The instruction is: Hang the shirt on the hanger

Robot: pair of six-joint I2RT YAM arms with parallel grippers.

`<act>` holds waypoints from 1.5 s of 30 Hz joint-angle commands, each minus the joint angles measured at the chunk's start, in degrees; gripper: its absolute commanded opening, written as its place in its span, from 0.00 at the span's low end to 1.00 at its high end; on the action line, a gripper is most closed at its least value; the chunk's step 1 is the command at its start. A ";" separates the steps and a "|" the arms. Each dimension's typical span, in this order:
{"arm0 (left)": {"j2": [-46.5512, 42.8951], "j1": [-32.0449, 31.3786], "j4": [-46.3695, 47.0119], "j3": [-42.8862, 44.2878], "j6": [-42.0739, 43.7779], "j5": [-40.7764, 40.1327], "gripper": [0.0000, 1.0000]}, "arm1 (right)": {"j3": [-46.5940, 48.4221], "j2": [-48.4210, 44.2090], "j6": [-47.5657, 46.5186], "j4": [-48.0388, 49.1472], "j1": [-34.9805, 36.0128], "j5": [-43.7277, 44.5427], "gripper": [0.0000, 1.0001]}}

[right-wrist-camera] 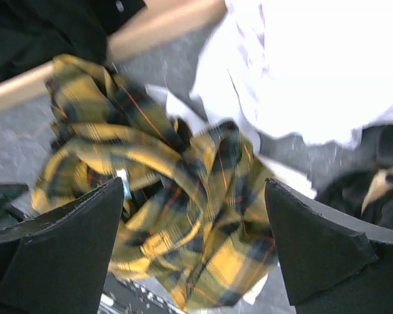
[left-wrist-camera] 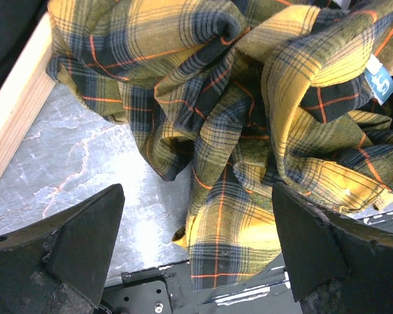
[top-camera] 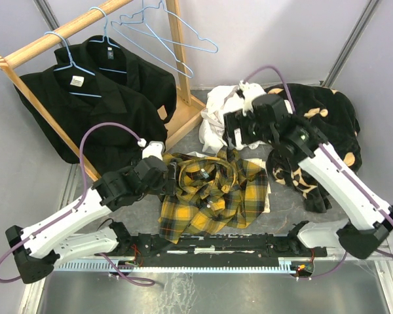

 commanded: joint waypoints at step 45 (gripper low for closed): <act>-16.11 0.31 4.48 -0.57 4.76 -12.37 0.91 | 64.05 54.22 -19.44 23.99 -0.54 -9.55 0.38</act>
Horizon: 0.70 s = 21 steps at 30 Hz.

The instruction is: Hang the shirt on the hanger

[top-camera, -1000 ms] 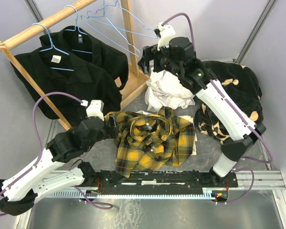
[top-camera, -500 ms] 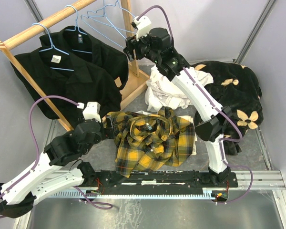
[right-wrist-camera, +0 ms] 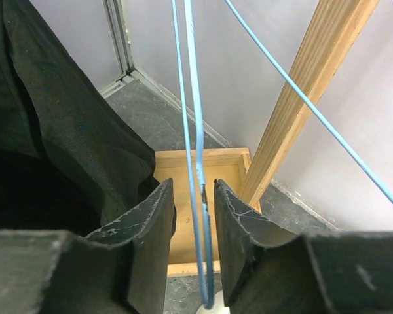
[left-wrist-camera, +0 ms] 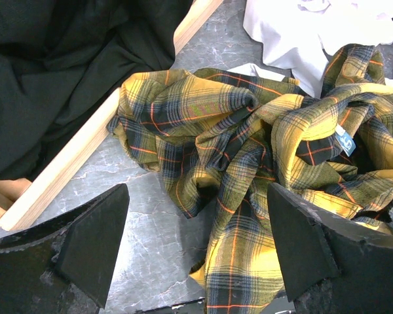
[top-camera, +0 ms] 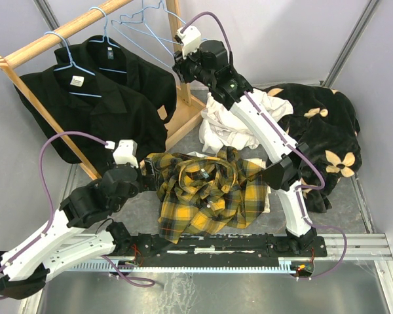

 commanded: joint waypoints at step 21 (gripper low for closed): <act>0.77 0.16 2.58 -0.07 0.43 -1.82 0.90 | -0.29 -2.82 -0.64 9.31 -0.42 -4.19 0.00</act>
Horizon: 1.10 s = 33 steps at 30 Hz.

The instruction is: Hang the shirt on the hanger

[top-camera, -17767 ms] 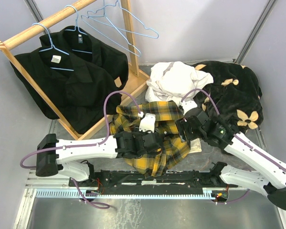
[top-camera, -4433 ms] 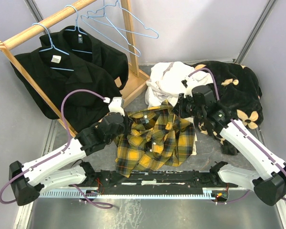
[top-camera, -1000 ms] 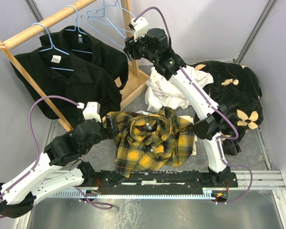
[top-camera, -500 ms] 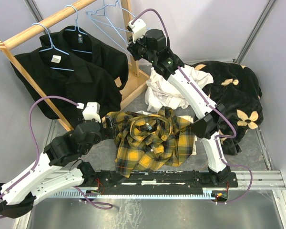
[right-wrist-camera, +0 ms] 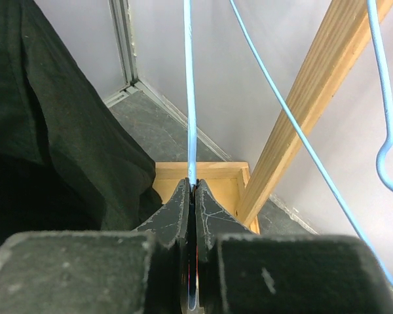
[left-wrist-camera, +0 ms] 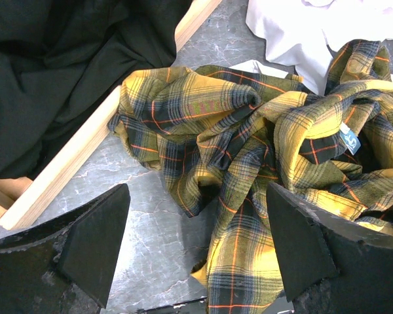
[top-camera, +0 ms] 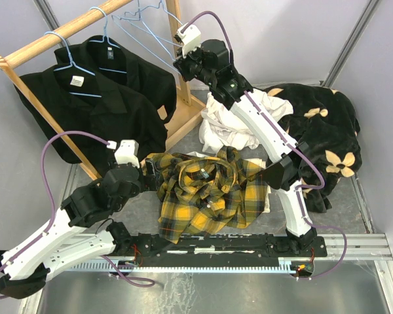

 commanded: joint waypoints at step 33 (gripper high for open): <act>-10.58 0.22 8.88 2.01 8.48 0.94 0.99 | -62.08 -57.38 -0.50 8.47 -0.06 4.65 0.00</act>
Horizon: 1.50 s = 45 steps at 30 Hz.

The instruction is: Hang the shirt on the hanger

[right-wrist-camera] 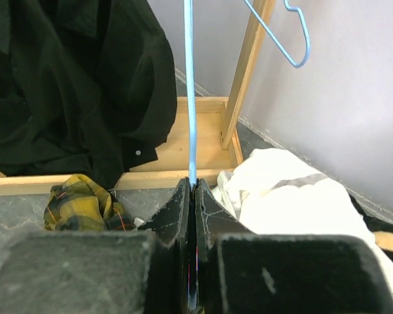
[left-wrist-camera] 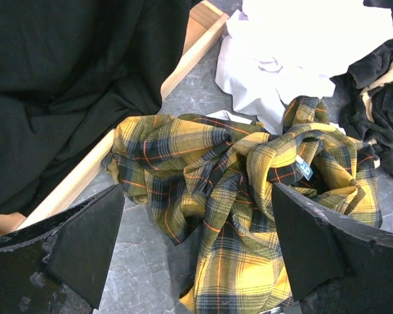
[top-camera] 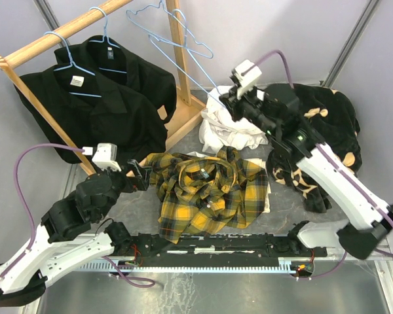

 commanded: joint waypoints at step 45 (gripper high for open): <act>24.13 0.18 8.51 24.45 36.24 31.38 0.95 | -4.98 -28.09 6.77 -46.23 -0.05 -21.57 0.00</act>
